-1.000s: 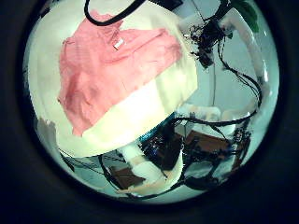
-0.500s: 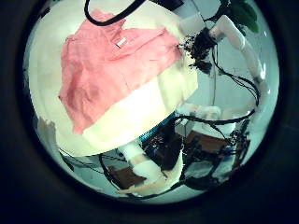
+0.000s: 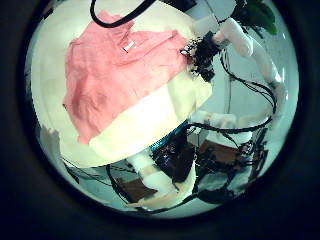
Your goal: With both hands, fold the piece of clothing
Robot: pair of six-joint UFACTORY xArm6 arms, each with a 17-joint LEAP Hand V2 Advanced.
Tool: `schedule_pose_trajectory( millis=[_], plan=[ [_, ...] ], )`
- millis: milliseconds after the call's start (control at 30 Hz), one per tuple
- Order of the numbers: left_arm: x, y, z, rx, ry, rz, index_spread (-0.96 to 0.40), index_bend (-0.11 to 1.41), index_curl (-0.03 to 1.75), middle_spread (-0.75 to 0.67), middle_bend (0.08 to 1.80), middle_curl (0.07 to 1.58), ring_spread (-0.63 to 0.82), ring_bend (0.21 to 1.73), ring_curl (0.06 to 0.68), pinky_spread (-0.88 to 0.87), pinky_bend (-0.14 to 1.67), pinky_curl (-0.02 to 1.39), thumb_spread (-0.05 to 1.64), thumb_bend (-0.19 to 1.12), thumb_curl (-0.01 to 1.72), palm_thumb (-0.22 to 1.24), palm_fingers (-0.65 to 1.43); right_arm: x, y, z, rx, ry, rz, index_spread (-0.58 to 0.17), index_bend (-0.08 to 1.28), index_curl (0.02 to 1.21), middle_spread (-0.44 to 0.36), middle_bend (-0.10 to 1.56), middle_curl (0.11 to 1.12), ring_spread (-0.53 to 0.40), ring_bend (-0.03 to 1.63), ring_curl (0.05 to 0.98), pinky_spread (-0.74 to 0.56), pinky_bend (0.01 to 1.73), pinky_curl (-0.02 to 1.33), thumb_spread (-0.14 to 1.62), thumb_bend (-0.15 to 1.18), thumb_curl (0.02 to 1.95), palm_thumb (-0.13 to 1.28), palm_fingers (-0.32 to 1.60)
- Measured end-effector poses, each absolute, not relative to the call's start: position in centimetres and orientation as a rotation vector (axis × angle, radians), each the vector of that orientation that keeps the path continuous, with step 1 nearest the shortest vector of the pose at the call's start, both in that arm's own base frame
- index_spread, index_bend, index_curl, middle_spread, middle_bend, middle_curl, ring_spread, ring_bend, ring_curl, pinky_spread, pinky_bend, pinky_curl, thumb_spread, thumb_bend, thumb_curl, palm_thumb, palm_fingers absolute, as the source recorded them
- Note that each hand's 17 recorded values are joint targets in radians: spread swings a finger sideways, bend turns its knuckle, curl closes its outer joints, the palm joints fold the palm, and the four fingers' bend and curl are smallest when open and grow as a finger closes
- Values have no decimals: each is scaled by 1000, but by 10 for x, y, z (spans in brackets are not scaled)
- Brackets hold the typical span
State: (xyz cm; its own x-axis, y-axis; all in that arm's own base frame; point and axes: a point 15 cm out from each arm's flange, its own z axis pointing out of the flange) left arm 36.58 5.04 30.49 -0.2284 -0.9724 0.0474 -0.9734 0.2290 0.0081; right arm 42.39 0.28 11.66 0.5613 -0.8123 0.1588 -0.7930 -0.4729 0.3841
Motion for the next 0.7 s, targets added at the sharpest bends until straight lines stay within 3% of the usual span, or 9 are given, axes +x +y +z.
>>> schedule_pose_trajectory(
  millis=[33,67,133,200,233,300,433,700],
  plan=[
    [367,50,306,1926,-2431,38,-6,158,280,304,182,268,550,370,226,550,196,311,840,-33,322,13,-37,424,3,117,2385,-1299,-61,-416,213,358,-227,395,398,-183,564,289,-39,403,243,870,-15,322,677,592],
    [367,50,306,1924,-2434,36,-6,160,281,304,181,268,550,369,226,550,196,311,840,-33,322,13,-37,425,4,117,2387,-1297,-58,-424,196,344,-238,390,386,-224,584,262,-81,393,210,867,-17,325,688,643],
    [366,50,307,1924,-2436,38,-6,159,282,304,181,269,550,369,226,550,196,310,840,-33,322,13,-37,430,6,121,2402,-1305,-36,-454,213,368,-275,472,422,-334,696,304,-274,473,227,858,-12,333,730,960],
    [365,49,309,1925,-2436,39,-6,161,284,303,180,269,550,368,226,550,196,309,840,-33,322,13,-36,437,9,124,2428,-1312,-1,-468,227,379,-292,501,438,-377,726,317,-381,511,229,850,-16,336,748,1082],
    [365,49,309,1924,-2436,39,-6,161,285,303,180,270,550,368,226,550,196,309,840,-33,322,13,-36,441,10,128,2441,-1317,19,-474,296,420,-302,547,462,-391,761,345,-446,553,251,846,-12,339,770,1239],
    [365,49,310,1923,-2437,39,-6,164,288,303,181,269,550,365,226,550,195,308,840,-33,322,13,-33,442,11,129,2447,-1314,28,-481,377,476,-316,643,508,-408,816,384,-557,641,283,831,-18,345,798,1327],
    [365,49,313,1924,-2442,45,-3,168,293,297,179,269,550,362,226,549,194,306,840,-33,322,13,-31,441,14,129,2447,-1281,36,-456,548,568,-292,813,579,-355,947,445,-638,747,328,804,-18,356,849,1414],
    [363,49,321,1929,-2448,56,-1,174,306,287,181,270,550,354,224,549,194,302,840,-33,322,13,-22,433,10,134,2416,-1234,22,-386,808,716,-225,1054,693,-273,1169,546,-536,1013,467,781,43,482,1087,1312]
  ],
)
